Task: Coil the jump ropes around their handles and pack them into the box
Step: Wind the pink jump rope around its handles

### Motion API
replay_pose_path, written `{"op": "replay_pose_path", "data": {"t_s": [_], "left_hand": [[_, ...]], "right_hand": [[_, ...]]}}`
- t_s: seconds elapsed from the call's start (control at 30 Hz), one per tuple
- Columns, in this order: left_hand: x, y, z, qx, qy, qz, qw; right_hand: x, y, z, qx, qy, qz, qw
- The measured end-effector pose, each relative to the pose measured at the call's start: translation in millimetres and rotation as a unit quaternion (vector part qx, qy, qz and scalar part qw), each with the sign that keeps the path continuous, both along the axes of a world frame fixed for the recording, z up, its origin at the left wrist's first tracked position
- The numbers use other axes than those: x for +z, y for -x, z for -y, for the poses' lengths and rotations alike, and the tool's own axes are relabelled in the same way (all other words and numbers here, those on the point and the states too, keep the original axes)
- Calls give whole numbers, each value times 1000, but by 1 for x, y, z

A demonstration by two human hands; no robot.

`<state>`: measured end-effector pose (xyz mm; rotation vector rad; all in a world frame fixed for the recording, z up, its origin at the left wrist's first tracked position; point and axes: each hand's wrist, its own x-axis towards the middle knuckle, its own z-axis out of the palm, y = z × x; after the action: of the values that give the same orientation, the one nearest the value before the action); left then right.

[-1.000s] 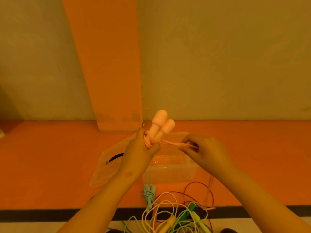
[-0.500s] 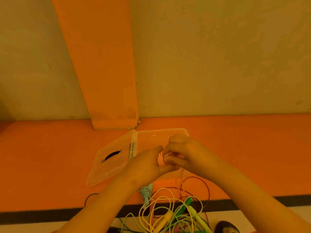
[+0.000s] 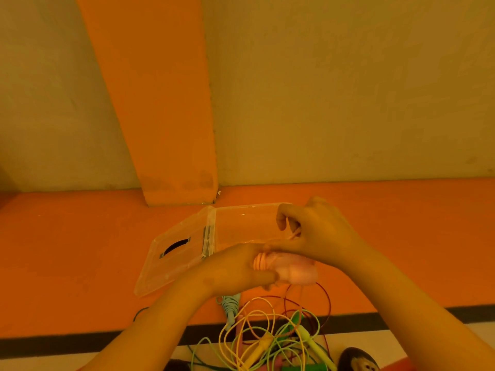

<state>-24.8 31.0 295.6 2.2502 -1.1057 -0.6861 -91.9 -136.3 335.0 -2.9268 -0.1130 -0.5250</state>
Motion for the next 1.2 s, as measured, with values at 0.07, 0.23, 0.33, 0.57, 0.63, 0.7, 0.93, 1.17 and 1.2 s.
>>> {"op": "replay_pose_path", "data": {"t_s": [0.07, 0.23, 0.33, 0.57, 0.63, 0.7, 0.93, 1.17, 1.2], "left_hand": [[0, 4, -1, -24, -21, 64, 997], [1, 6, -11, 10, 27, 139, 990], [1, 6, -15, 29, 77, 147, 986], [2, 3, -17, 127, 283, -1, 951], [6, 3, -16, 142, 336, -46, 930], [8, 9, -12, 154, 355, -84, 918], [12, 9, -7, 207, 389, -166, 882], [19, -17, -20, 255, 477, -262, 799], [19, -18, -21, 266, 476, -266, 795]], "right_hand": [[-5, -3, 2, 7, -21, 16, 1000], [-9, -1, 4, 90, -186, -68, 976], [-9, 4, 8, 101, -303, -103, 942], [-7, 9, 9, 135, -491, -79, 857], [-8, 8, 9, 127, -506, -75, 850], [-8, 6, 6, 115, -497, -61, 858], [-17, 2, -6, 129, -491, -114, 854], [-30, -5, -3, 49, -254, -62, 964], [-29, -5, -3, 35, -238, -34, 970]]}}
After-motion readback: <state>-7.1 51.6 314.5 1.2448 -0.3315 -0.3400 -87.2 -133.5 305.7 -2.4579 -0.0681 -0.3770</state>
